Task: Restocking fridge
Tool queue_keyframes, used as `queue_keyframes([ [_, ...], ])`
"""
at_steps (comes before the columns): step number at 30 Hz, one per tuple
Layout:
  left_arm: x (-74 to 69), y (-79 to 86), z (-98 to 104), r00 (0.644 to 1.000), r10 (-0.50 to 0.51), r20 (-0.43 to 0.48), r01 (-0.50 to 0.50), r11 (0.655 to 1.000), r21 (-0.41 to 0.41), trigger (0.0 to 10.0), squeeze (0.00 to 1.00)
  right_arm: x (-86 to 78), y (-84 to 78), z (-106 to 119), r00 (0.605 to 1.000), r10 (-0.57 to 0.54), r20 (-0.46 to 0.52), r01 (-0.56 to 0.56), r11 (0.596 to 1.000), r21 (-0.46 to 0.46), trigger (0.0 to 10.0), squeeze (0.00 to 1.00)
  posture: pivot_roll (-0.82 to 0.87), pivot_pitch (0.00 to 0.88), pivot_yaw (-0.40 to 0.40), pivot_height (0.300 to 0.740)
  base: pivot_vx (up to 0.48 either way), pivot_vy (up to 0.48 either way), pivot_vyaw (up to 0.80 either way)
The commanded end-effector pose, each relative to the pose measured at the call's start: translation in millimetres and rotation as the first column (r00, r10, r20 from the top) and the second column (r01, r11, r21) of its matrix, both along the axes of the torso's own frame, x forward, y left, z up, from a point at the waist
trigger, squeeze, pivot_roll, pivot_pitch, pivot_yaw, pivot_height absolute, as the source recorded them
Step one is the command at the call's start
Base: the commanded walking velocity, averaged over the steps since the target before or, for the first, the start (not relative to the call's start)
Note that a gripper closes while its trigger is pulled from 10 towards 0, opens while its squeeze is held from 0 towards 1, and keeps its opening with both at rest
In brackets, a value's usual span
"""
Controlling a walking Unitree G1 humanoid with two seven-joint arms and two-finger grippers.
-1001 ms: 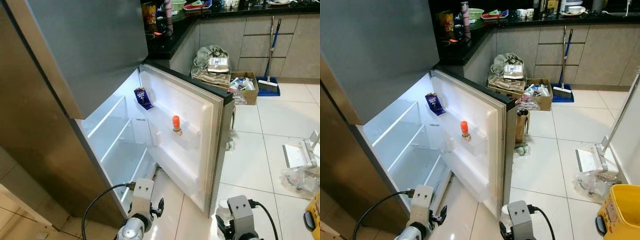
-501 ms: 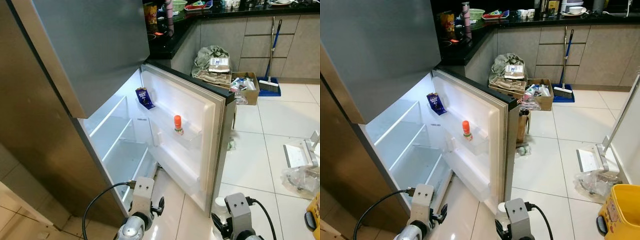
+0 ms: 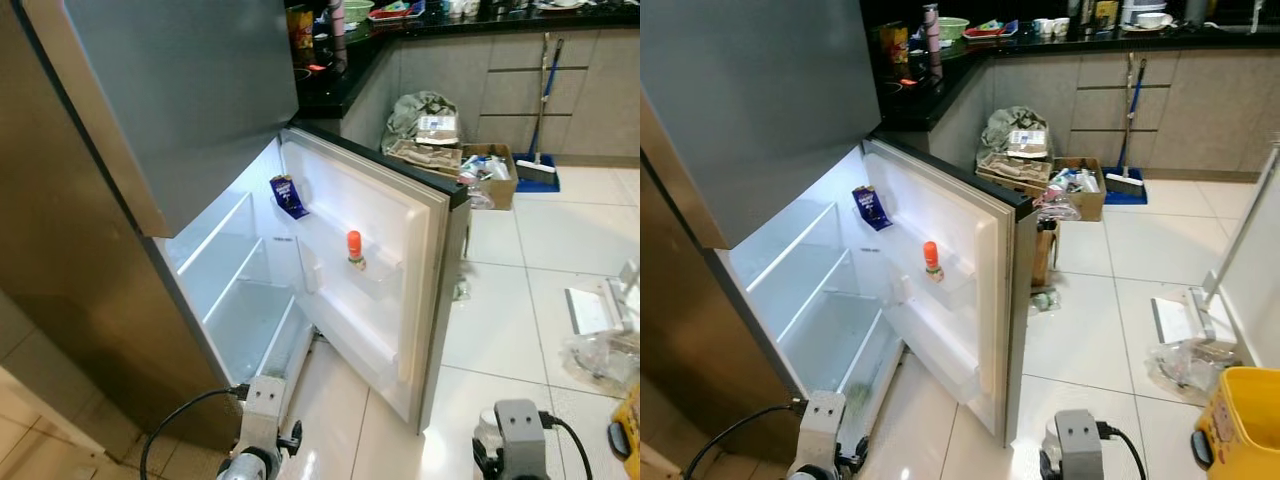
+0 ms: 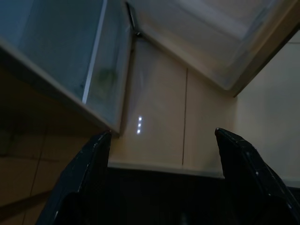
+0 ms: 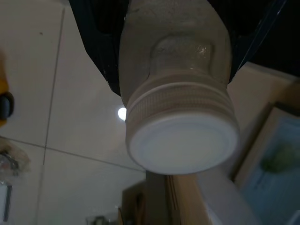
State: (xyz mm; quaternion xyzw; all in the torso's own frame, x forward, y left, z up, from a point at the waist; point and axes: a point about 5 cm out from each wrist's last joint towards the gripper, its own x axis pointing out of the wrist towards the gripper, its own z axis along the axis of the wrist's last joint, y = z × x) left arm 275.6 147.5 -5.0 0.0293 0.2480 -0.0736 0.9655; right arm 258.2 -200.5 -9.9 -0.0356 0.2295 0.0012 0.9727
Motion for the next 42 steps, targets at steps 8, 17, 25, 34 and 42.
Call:
queue_keyframes([
  [8, 3.1, -11.2, 0.6, 0.999, 0.038, 0.004, -0.038, 0.997, -0.061, 10.0, 0.00, 15.1, 17.4, 10.8, 0.993, 0.098, 0.064, -0.096, 0.995, -0.021, 10.0, 0.00, -0.11, 0.046, 0.061, 0.740, 0.000, 0.000, 0.00],
  [17, 8.0, -11.6, 2.5, 1.000, 0.013, -0.009, -0.014, 0.999, -0.046, 10.0, 0.00, 20.2, 21.1, 13.6, 0.991, 0.105, 0.077, -0.104, 0.994, -0.020, 10.0, 0.00, -0.11, 0.030, 0.070, 0.740, 0.000, 0.000, 0.00],
  [25, 10.4, -13.6, 4.3, 1.000, 0.011, -0.002, -0.011, 0.998, -0.054, 10.0, 0.00, 25.6, 21.2, 16.2, 0.991, 0.099, 0.089, -0.098, 0.995, -0.018, 10.0, 0.00, -0.11, 0.009, 0.077, 0.740, -0.321, 0.000, 0.00],
  [34, 11.9, -15.2, 5.5, 1.000, -0.006, 0.004, 0.006, 0.998, -0.061, 10.0, 0.00, 26.7, 21.7, 16.7, 0.991, 0.092, 0.098, -0.091, 0.996, -0.016, 10.0, 0.00, -0.11, 0.000, 0.092, 0.740, -0.378, 0.000, 0.00],
  [42, 11.0, -16.1, 4.9, 1.000, -0.020, 0.001, 0.020, 0.998, -0.059, 10.0, 0.00, 24.5, 20.1, 15.2, 0.991, 0.087, 0.101, -0.086, 0.996, -0.015, 10.0, 0.00, -0.11, 0.000, 0.098, 0.740, -0.379, 0.000, 0.00],
])
